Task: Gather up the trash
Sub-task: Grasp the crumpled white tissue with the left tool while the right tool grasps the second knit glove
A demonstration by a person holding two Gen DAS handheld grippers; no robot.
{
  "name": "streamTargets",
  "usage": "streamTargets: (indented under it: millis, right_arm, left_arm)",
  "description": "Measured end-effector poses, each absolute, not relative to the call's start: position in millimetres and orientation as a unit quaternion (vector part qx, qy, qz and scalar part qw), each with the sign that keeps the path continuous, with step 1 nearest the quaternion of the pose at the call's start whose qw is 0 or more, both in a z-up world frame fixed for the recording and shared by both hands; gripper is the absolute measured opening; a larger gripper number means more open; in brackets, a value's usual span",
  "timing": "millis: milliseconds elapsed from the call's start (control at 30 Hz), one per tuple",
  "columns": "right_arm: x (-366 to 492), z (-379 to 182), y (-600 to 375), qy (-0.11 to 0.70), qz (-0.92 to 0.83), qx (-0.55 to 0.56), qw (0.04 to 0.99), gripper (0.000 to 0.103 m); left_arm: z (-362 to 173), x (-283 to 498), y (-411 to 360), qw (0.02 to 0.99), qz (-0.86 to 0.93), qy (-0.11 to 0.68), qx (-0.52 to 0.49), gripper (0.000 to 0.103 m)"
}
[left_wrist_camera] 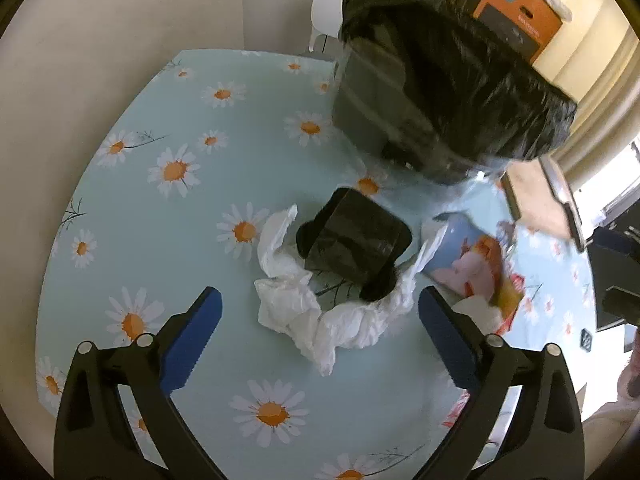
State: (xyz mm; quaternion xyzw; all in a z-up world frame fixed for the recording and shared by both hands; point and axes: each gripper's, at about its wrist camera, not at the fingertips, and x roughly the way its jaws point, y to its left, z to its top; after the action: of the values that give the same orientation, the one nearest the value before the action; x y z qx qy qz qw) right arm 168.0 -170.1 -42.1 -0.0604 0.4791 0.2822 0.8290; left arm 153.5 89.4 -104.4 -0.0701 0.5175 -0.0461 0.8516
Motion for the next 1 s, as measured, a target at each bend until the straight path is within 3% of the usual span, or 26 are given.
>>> streamTargets:
  millis: [367,433,533,600,767,1000]
  right_arm:
    - [156,-71,-138,0.508,0.286,-0.099,0.806,0.093]
    - [155,-73,-133,0.508,0.288,-0.110,0.804,0.093]
    - [154,-77,-130,0.511,0.289,-0.116,0.801,0.093]
    - [154,-80,-129,0.513,0.290,-0.116,0.800,0.093]
    - [156,-88,-129,0.524,0.292,-0.103,0.794,0.093]
    - [159,-100,-123,0.534,0.313,-0.086,0.781,0.093]
  left_arm:
    - [-145,158,79,0.825,-0.071,0.560,-0.044,0.068]
    - [-152,159,76,0.820,-0.074,0.566,-0.035,0.061]
    - [-160,163,72,0.810,-0.076,0.581,-0.020,0.040]
    - [-161,164,71,0.807,-0.080,0.585,-0.012,0.034]
    - [-155,162,74,0.804,-0.088,0.588,-0.011,0.028]
    - [-136,148,85,0.807,-0.076,0.585,-0.026,0.028]
